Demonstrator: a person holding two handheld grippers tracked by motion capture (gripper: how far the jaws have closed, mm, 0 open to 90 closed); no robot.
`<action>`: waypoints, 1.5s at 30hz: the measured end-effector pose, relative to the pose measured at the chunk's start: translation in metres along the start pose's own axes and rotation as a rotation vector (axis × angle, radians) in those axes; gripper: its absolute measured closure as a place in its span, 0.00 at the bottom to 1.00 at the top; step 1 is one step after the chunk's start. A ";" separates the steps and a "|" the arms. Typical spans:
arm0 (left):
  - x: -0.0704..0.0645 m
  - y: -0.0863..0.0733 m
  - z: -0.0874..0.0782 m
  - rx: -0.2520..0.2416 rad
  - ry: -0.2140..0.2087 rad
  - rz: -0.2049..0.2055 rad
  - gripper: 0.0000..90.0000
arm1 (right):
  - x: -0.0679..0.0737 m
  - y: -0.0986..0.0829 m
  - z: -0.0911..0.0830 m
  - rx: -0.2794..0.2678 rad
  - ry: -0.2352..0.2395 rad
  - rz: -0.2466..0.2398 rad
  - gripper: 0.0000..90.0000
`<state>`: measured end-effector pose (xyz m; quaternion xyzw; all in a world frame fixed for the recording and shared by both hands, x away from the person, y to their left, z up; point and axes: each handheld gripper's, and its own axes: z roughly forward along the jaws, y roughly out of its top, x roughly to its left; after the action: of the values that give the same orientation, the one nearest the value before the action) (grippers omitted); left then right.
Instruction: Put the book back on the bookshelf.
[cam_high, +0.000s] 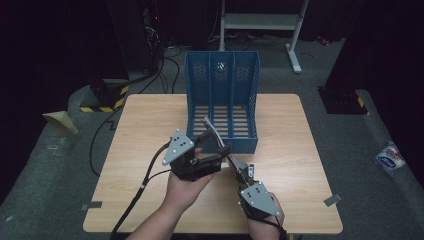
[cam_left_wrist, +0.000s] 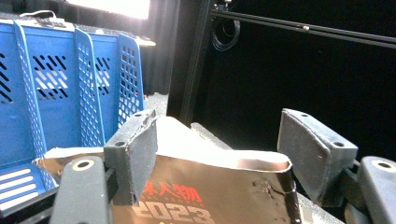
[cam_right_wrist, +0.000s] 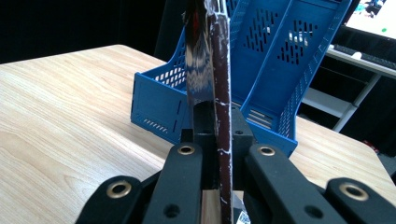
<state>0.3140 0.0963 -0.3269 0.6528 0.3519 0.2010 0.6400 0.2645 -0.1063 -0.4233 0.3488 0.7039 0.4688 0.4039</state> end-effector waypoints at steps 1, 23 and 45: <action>0.000 0.001 -0.001 -0.004 0.001 0.003 0.32 | 0.000 0.000 0.000 -0.001 0.002 -0.001 0.96; 0.053 -0.037 -0.019 0.059 0.124 -0.008 0.35 | -0.029 0.000 -0.006 -0.005 0.025 0.125 0.96; 0.140 -0.151 -0.059 0.359 0.356 0.064 0.37 | -0.070 0.038 -0.026 -0.110 0.018 0.228 0.96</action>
<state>0.3353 0.2277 -0.4949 0.7211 0.4683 0.2674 0.4350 0.2762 -0.1651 -0.3649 0.3998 0.6365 0.5526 0.3601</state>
